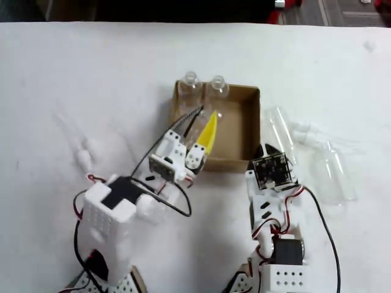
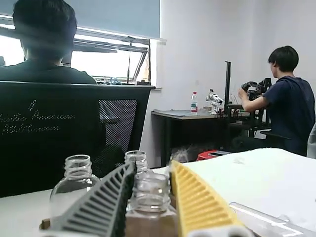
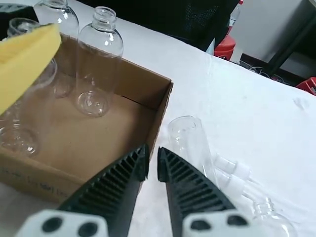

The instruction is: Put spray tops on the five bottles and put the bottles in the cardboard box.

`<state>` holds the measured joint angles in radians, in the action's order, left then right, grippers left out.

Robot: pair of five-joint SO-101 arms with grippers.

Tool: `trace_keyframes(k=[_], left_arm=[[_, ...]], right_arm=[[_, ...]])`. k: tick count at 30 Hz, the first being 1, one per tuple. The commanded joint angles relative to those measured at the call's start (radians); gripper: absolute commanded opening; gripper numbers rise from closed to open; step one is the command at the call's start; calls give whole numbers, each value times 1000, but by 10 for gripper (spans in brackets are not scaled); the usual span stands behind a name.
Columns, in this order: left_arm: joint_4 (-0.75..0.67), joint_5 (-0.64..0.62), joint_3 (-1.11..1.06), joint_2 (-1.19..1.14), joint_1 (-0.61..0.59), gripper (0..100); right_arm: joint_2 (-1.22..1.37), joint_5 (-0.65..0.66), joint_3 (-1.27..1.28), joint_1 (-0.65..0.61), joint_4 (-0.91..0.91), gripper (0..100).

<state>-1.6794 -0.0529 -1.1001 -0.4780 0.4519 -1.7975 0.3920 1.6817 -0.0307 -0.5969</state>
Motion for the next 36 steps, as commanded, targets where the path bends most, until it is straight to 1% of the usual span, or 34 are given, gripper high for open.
trace_keyframes(k=[1, 14, 16, 21, 23, 30, 32, 36], left_arm=[[-35, 12, 43, -8, -12, 24], [-37, 11, 34, -1, -13, 25], [-37, 11, 32, -1, -13, 56], [-31, 11, -2, 1, -5, 223], [-31, 11, -3, 1, -5, 247], [-38, 11, -9, 10, -12, 204], [-38, 0, -25, 51, -15, 200], [-20, -84, -74, 216, -62, 200]], right_arm=[[-4, 11, 8, -4, 7, 21], [-4, 11, 8, -4, 5, 21], [-4, 11, 8, -4, 5, 21], [-4, 11, 8, -4, 5, 21], [-4, 11, 8, -4, 5, 21], [-4, 11, 8, -4, 5, 21], [-4, 11, 8, -4, 5, 21], [-4, 11, 8, -4, 5, 21]])
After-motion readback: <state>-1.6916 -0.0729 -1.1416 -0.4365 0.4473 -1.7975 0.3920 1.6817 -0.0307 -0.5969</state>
